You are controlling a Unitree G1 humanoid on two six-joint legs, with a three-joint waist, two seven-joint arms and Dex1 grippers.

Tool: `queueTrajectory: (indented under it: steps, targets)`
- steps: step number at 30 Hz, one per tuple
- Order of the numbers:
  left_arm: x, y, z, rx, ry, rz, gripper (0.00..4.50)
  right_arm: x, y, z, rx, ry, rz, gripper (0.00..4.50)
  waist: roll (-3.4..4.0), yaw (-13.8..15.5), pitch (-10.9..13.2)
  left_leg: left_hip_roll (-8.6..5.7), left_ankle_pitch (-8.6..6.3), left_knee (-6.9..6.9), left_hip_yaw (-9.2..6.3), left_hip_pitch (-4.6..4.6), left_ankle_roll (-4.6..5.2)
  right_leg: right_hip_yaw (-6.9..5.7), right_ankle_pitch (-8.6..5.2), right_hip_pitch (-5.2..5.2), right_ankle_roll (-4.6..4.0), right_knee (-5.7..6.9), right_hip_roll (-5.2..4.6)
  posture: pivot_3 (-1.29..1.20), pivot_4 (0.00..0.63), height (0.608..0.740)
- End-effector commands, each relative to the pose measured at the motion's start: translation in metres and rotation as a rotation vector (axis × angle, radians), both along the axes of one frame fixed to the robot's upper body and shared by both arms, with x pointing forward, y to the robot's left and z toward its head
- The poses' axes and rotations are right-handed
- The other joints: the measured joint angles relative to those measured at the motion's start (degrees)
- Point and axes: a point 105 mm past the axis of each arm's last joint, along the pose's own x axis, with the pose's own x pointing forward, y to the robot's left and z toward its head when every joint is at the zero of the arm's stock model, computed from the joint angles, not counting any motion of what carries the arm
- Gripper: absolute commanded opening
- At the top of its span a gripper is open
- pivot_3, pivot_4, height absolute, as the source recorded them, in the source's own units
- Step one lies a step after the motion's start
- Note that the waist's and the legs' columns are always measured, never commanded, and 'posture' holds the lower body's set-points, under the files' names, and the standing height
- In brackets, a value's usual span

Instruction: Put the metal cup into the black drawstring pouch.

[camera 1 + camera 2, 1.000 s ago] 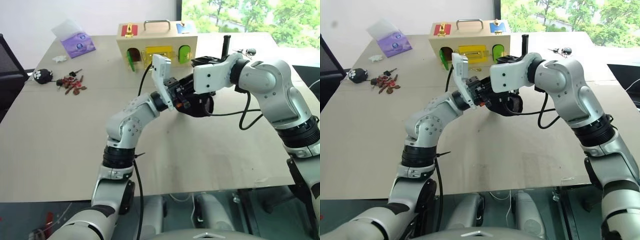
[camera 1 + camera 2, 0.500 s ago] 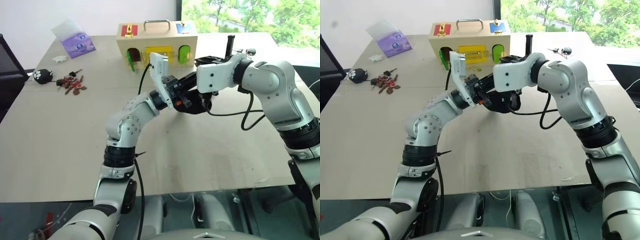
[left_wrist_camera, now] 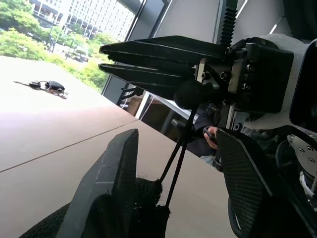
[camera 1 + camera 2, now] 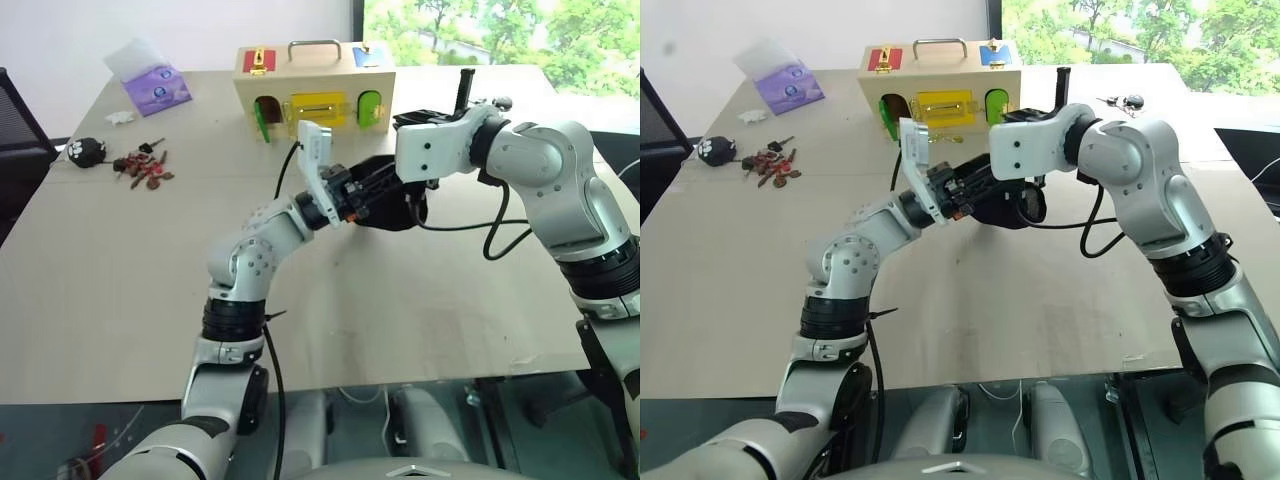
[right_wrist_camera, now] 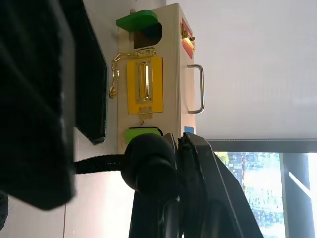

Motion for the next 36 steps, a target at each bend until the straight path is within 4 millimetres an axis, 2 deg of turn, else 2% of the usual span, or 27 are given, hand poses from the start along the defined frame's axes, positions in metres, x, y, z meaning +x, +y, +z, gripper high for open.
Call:
queueTrajectory:
  steps: [1,10,15,16,21,24,26,28,30,33,36]
  targets:
    - [-0.005,0.0,0.02,-0.055,-0.034,-0.018,2.61,-0.008,0.002,0.012,0.021,-0.05,0.023,0.0,0.0,-0.05,0.0,0.0,0.0,0.0,0.0,0.0,0.0,0.0,0.0,0.0,0.0,0.0,0.0,0.0,0.15,0.74]
    - [-0.004,-0.001,0.026,-0.093,-0.005,-0.035,2.61,-0.009,0.004,0.01,0.017,-0.05,0.027,0.0,0.0,-0.08,0.0,0.0,0.0,0.01,-0.01,0.0,0.0,0.0,0.0,0.0,0.0,0.01,0.0,0.0,0.15,0.74]
    - [-0.004,-0.001,0.027,-0.104,0.009,-0.039,0.38,-0.01,0.004,0.01,0.015,-0.049,0.026,0.0,0.0,-0.06,0.0,0.0,0.0,0.01,-0.01,0.0,-0.01,0.0,0.0,0.0,0.0,0.01,0.0,0.0,0.15,0.74]
    - [-0.004,-0.002,0.026,-0.102,0.011,-0.041,0.1,-0.01,0.003,0.009,0.016,-0.049,0.025,0.0,0.0,-0.06,0.0,0.0,0.0,0.01,-0.01,0.0,-0.01,0.0,0.0,0.0,0.0,0.01,0.0,0.0,0.15,0.74]
    - [-0.005,-0.005,0.019,-0.072,0.02,-0.048,0.08,-0.009,0.002,0.012,0.037,-0.048,0.016,0.0,0.0,-0.07,0.0,0.0,0.0,0.01,-0.01,0.0,-0.01,0.0,0.0,0.0,0.0,0.01,0.0,0.0,0.15,0.74]
    - [-0.004,-0.009,0.001,0.005,0.033,-0.043,0.08,-0.005,-0.003,0.023,0.124,-0.033,-0.018,0.0,0.0,-0.09,0.0,0.0,0.0,0.01,0.0,0.01,-0.01,0.01,0.0,0.0,0.0,0.01,0.0,0.0,0.15,0.74]
    - [0.001,-0.008,-0.025,0.087,0.074,-0.019,0.08,0.002,-0.014,0.041,0.221,-0.034,-0.073,0.0,0.01,-0.1,0.0,-0.01,0.01,0.0,0.01,0.01,-0.01,0.01,0.0,0.0,0.0,0.02,0.0,0.0,0.15,0.74]
    - [0.005,-0.003,-0.055,0.197,0.097,0.021,0.08,0.011,-0.033,0.062,0.318,-0.052,-0.153,0.0,0.02,-0.18,-0.01,-0.01,0.01,0.0,0.03,0.04,-0.01,0.04,0.0,0.0,0.0,0.04,0.01,0.0,0.15,0.74]
    - [0.008,0.002,-0.071,0.251,0.113,0.051,0.08,0.017,-0.051,0.073,0.358,-0.071,-0.216,0.0,0.02,-0.11,0.0,-0.02,0.01,0.0,0.03,0.05,-0.01,0.04,0.0,-0.01,-0.01,0.05,0.01,0.0,0.15,0.74]
    - [0.015,0.011,-0.084,0.31,0.1,0.1,0.08,0.024,-0.075,0.08,0.393,-0.079,-0.292,0.0,0.02,0.23,-0.01,-0.02,0.0,0.01,0.04,0.0,0.0,-0.06,0.0,0.0,-0.01,0.0,-0.01,0.0,0.15,0.74]
    - [0.019,0.019,-0.085,0.34,0.066,0.133,0.08,0.027,-0.091,0.07,0.462,0.004,-0.326,0.0,0.03,0.2,0.0,-0.03,-0.01,0.0,0.08,0.0,0.01,0.02,0.0,0.0,-0.01,0.0,-0.01,0.0,0.15,0.74]
